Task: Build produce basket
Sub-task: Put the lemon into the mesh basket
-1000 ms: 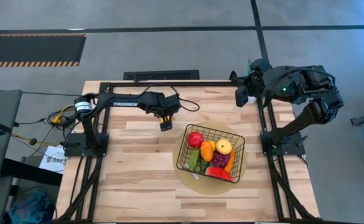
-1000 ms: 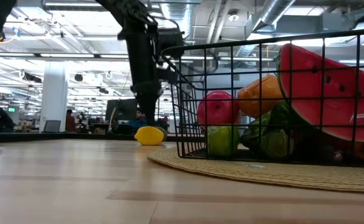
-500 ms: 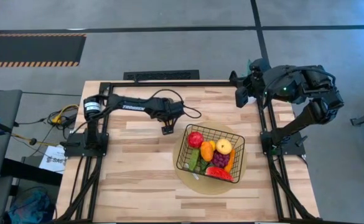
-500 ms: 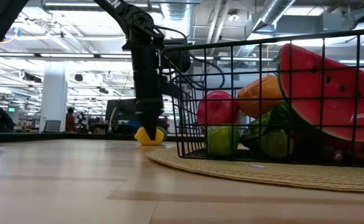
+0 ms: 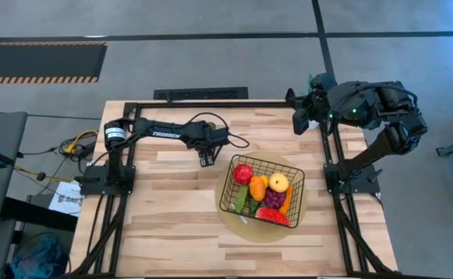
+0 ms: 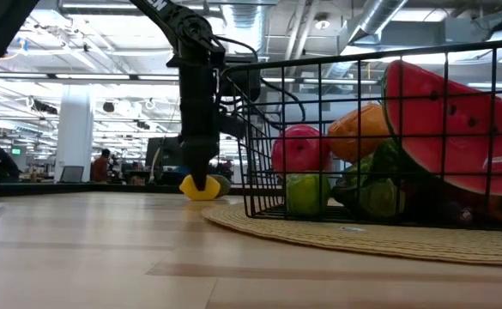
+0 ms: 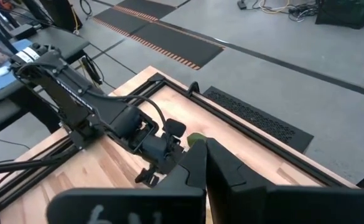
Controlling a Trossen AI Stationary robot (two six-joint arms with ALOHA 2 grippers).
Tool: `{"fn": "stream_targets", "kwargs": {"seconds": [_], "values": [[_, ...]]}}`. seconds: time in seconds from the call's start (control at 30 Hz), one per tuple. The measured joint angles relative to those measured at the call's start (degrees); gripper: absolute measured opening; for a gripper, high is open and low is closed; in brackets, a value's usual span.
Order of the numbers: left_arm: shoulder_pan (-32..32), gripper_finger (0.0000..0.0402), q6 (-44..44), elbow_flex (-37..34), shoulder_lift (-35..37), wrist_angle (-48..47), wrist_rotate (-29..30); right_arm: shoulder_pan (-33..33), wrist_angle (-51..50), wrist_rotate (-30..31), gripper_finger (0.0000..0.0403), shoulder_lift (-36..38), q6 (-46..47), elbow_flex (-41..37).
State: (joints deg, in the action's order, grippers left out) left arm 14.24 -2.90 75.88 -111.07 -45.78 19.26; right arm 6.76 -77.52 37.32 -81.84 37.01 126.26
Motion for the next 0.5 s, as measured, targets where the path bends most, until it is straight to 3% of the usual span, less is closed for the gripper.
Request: {"fn": "stream_targets", "kwargs": {"seconds": [0.07,0.33,0.5], "values": [[0.0,0.0108,-1.2,0.2,0.2,-1.9,0.6,0.0,0.0,0.0,0.0017,0.0,0.0,0.0],[-0.2,0.0105,-0.7,8.3,3.4,-16.9,4.6,0.0,-0.2,0.0,0.0017,0.0,-0.2,0.0],[-0.9,0.0105,1.0,15.3,7.9,-20.5,-1.4,0.0,-0.5,0.0,0.0017,0.0,-0.2,0.0]]}}
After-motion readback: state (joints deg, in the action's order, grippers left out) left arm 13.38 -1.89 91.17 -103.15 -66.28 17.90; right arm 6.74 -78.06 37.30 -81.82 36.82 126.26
